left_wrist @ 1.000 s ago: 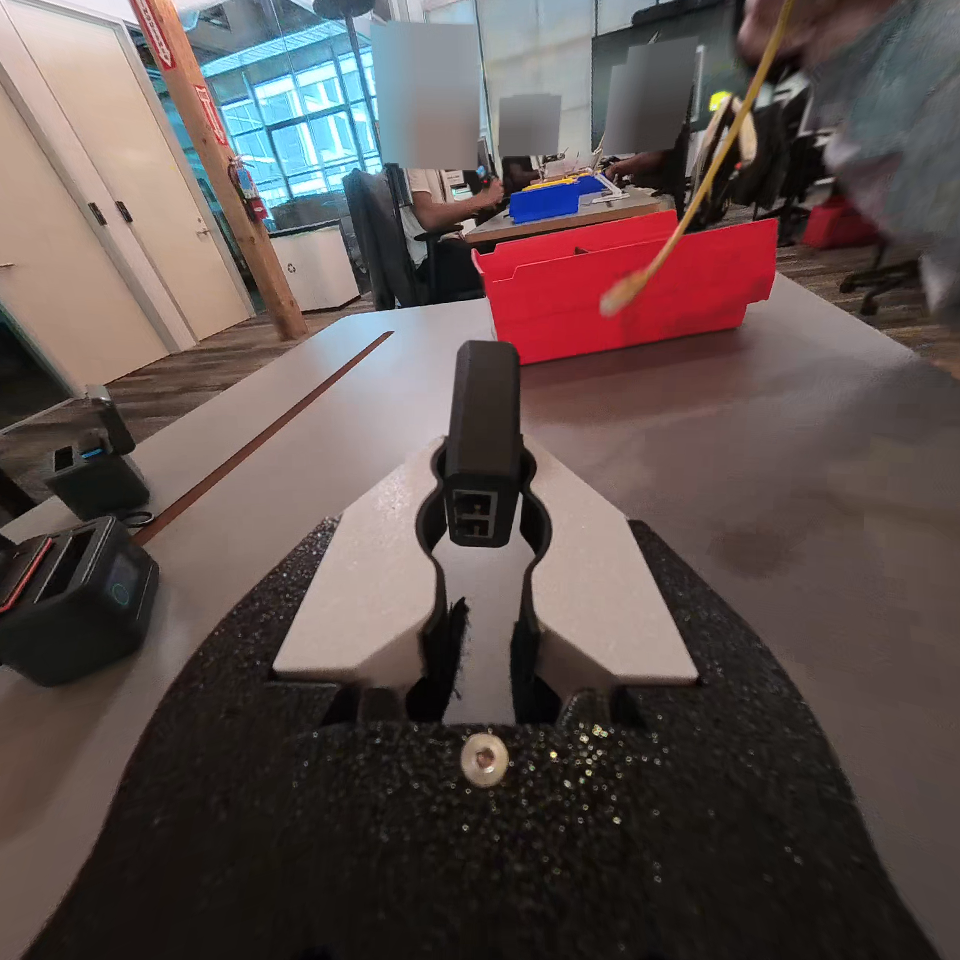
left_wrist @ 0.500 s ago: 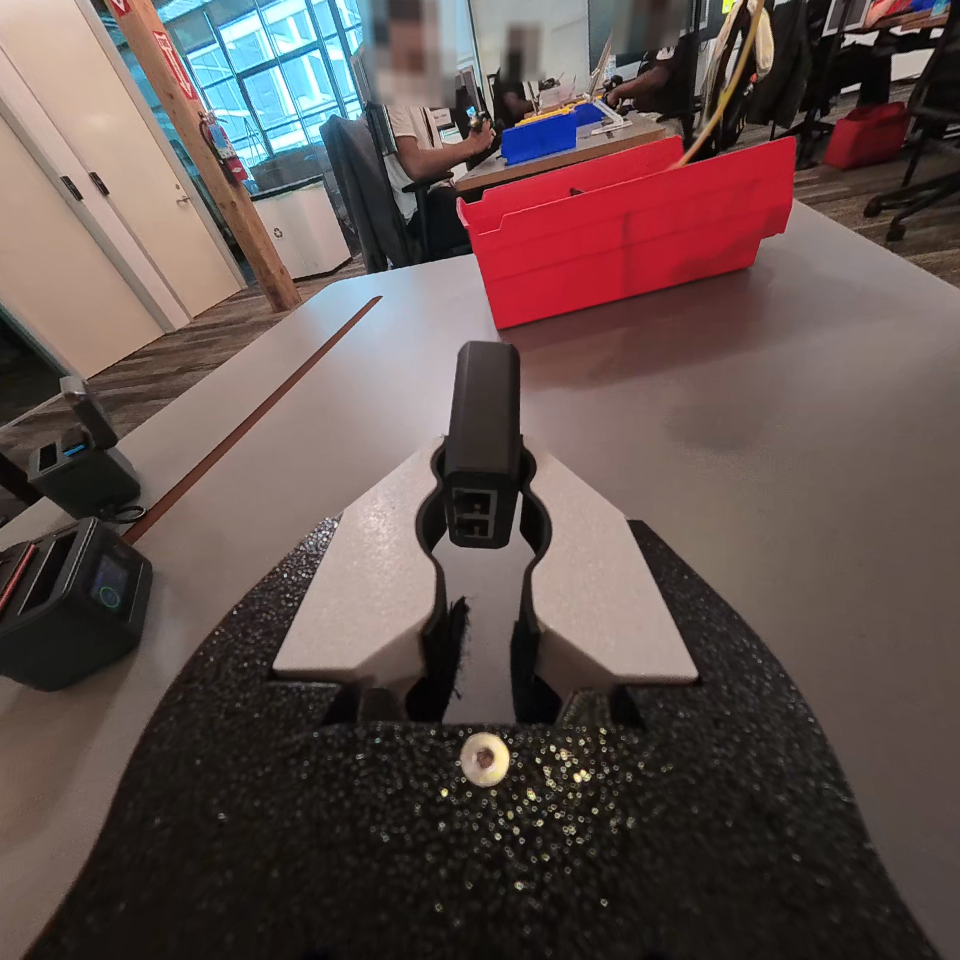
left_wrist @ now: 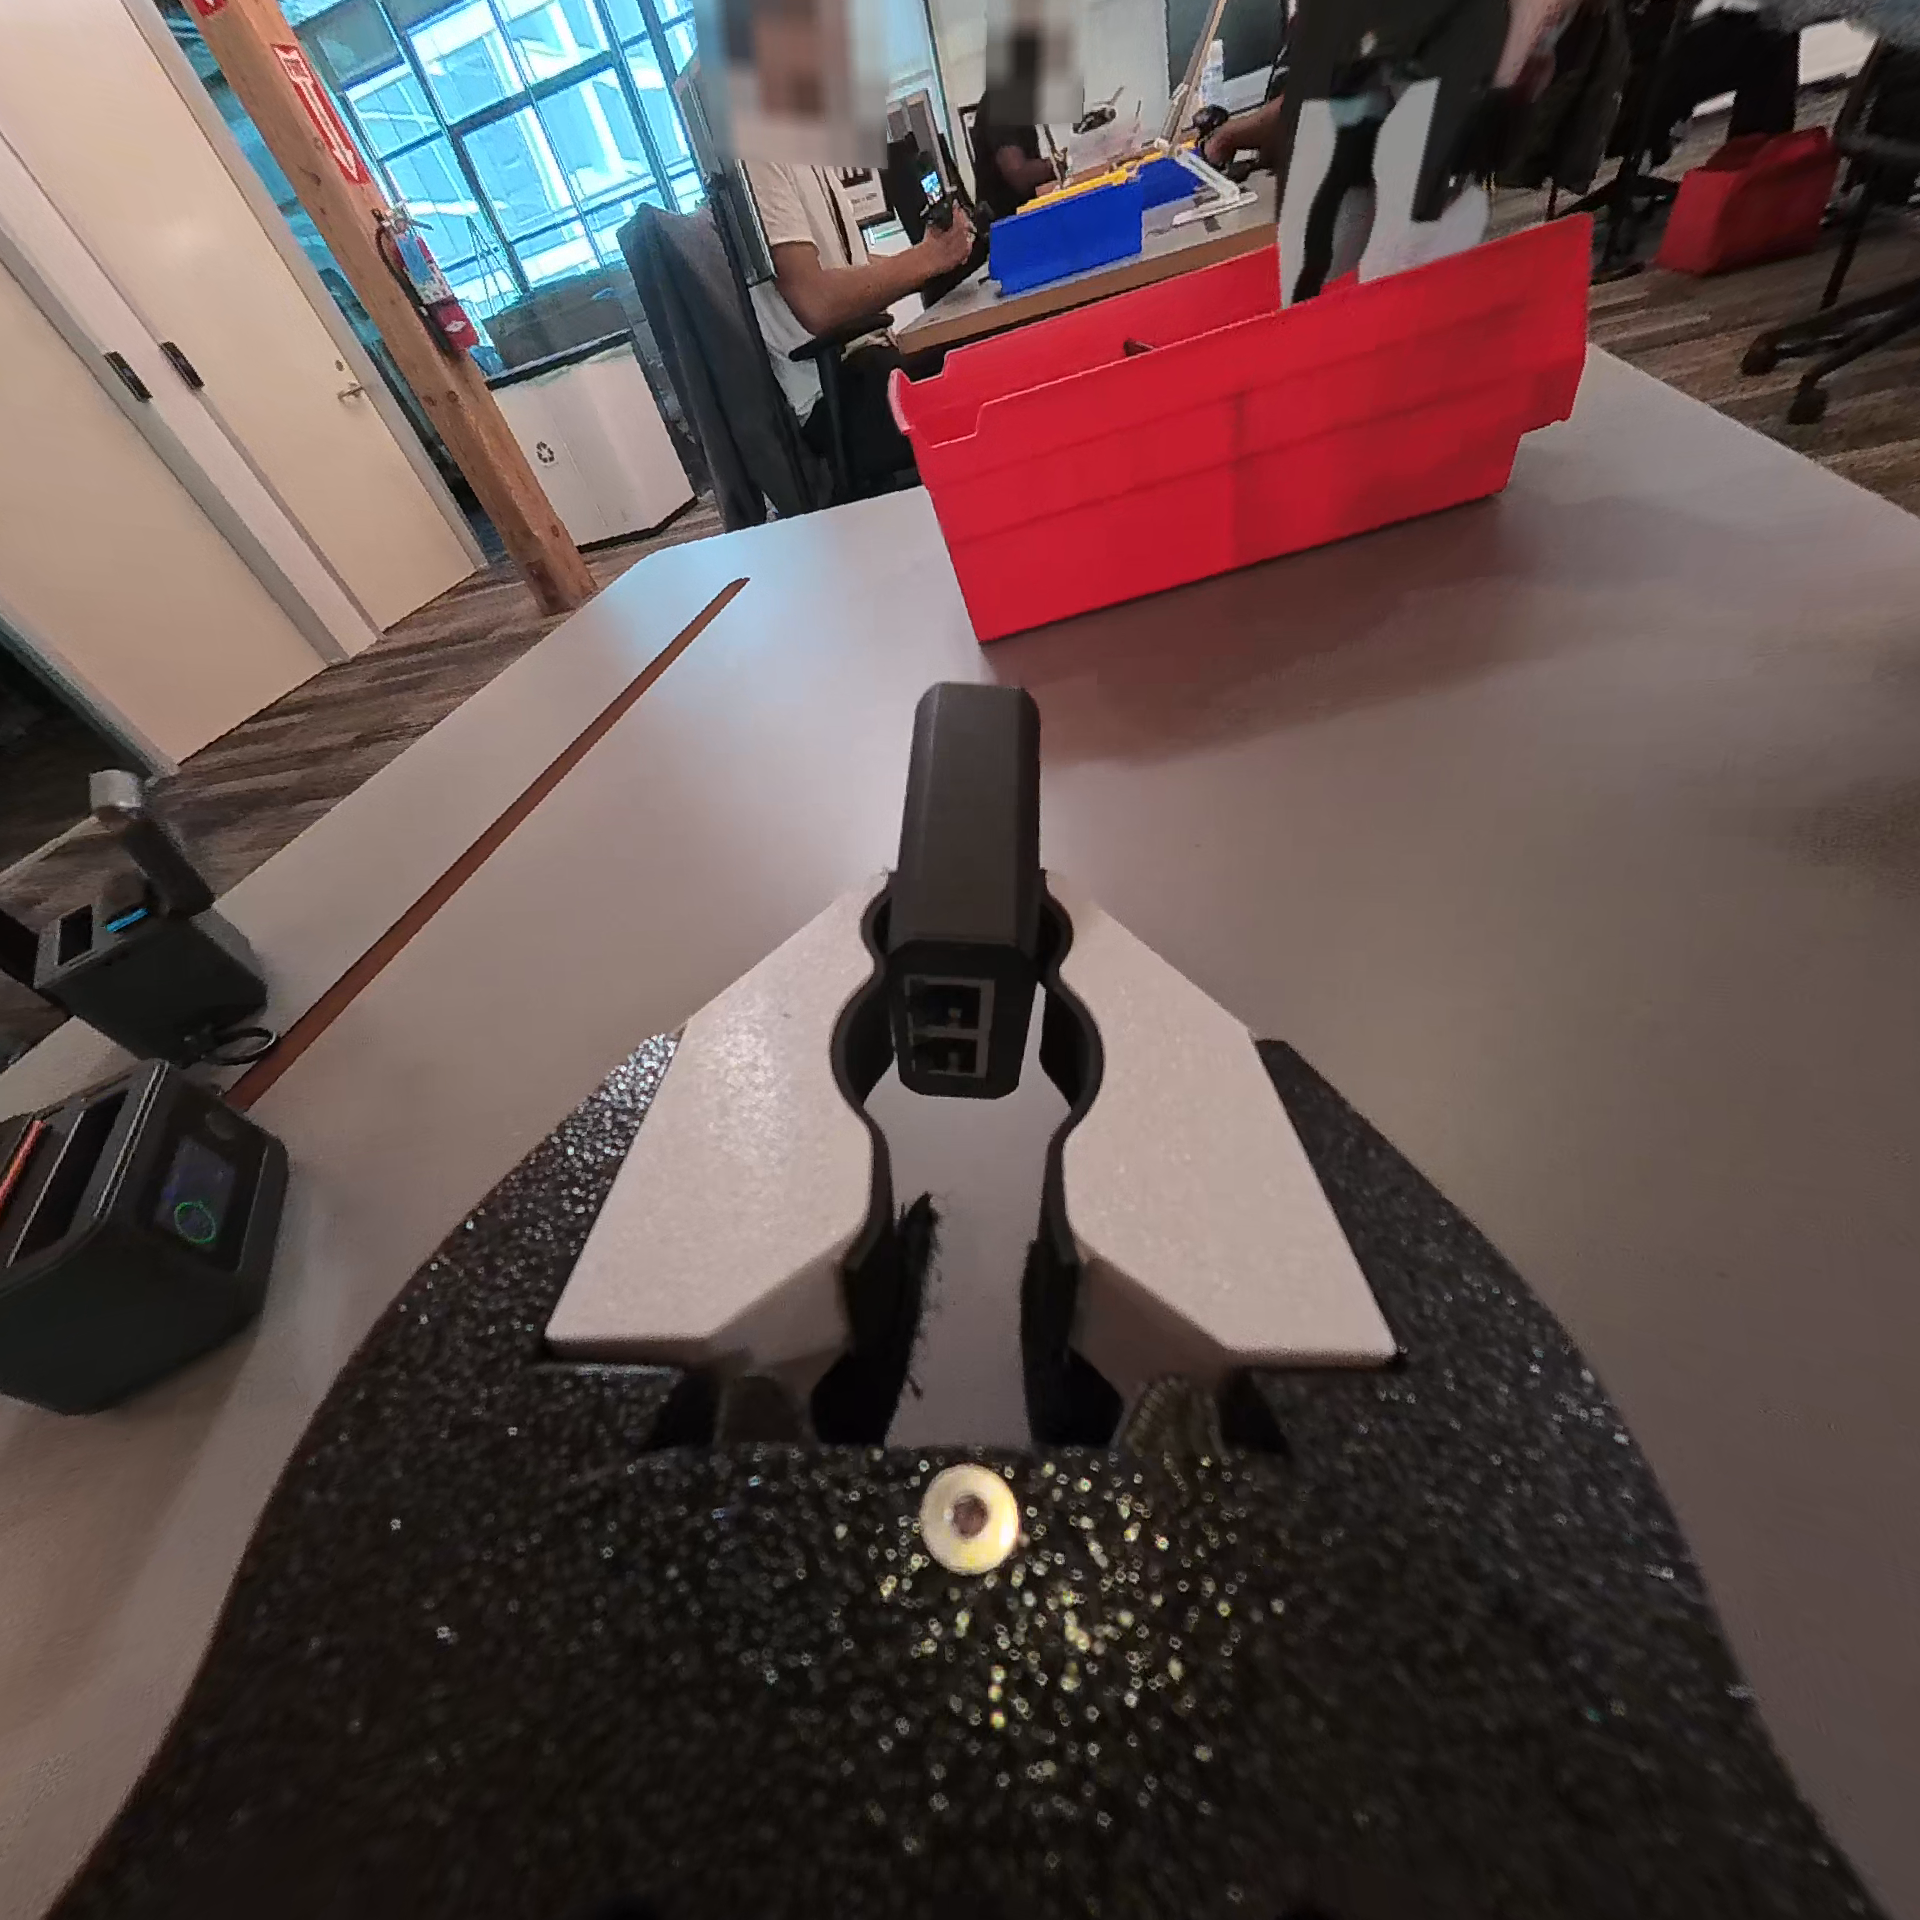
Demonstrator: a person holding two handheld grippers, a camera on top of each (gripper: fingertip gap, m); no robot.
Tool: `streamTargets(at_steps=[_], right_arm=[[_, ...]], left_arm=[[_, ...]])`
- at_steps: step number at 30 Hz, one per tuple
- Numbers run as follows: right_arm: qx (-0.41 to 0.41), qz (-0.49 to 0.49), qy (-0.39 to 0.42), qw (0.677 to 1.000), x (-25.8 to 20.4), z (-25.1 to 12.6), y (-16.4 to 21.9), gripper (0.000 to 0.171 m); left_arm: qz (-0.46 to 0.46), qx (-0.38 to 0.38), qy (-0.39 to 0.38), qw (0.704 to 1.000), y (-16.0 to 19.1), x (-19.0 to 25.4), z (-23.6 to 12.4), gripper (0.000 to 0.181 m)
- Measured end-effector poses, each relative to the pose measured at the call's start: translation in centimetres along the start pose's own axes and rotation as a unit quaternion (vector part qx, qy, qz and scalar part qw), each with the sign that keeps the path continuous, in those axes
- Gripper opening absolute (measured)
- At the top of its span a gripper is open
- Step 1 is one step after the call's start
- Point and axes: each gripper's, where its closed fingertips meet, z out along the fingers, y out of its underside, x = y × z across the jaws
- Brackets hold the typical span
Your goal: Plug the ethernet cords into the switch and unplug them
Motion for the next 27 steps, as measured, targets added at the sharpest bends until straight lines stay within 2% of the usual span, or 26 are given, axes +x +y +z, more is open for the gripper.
streamTargets(at_steps=[1,3,5,8,11,13,15,18,21,22,24,27], right_arm=[[-0.014,0.039,-0.027,0.999,-0.4,-0.1,0.4,0.051],[-0.012,0.095,-0.073,0.993,-0.9,-1.1,0.6,0.064],[0.036,0.118,-0.083,0.989,-0.6,-3.1,-0.4,0.074],[0.142,0.11,0.006,0.984,2.2,-7.4,-2.4,0.088],[0.284,0.093,0.118,0.947,3.4,-13.1,-5.6,0.096],[0.391,0.064,0.114,0.911,0.3,-16.1,-8.6,0.099],[0.466,0.039,0.056,0.882,-4.7,-17.2,-11.3,0.107],[0.518,0.009,-0.056,0.854,-12.9,-15.7,-14.8,0.129],[0.494,-0.023,-0.159,0.855,-20.4,-11.1,-17.1,0.156],[0.476,-0.034,-0.187,0.859,-22.4,-9.3,-17.6,0.16],[0.457,-0.062,-0.234,0.856,-25.7,-6.7,-18.4,0.156],[0.442,-0.063,-0.303,0.842,-28.2,-4.8,-19.0,0.129]], left_arm=[[0.004,-0.002,0.0,1.0,0.1,0.1,0.1,0.021],[0.009,-0.002,-0.001,1.0,0.0,0.4,0.6,0.021],[0.02,0.003,0.001,1.0,-0.3,1.0,1.2,0.021],[0.048,-0.004,0.001,0.999,-0.4,2.0,2.1,0.021],[0.078,0.004,-0.017,0.997,-1.2,2.7,2.9,0.021],[0.1,0.025,-0.044,0.994,-2.4,3.1,3.2,0.021],[0.132,0.047,-0.084,0.987,-3.9,3.4,3.4,0.021],[0.182,0.079,-0.138,0.97,-6.0,4.4,3.4,0.021],[0.221,0.103,-0.14,0.96,-7.3,6.5,3.6,0.021],[0.226,0.111,-0.134,0.958,-7.6,7.1,3.7,0.021],[0.232,0.119,-0.11,0.959,-7.8,8.4,4.0,0.021],[0.246,0.137,-0.066,0.957,-7.9,10.1,4.1,0.021]])
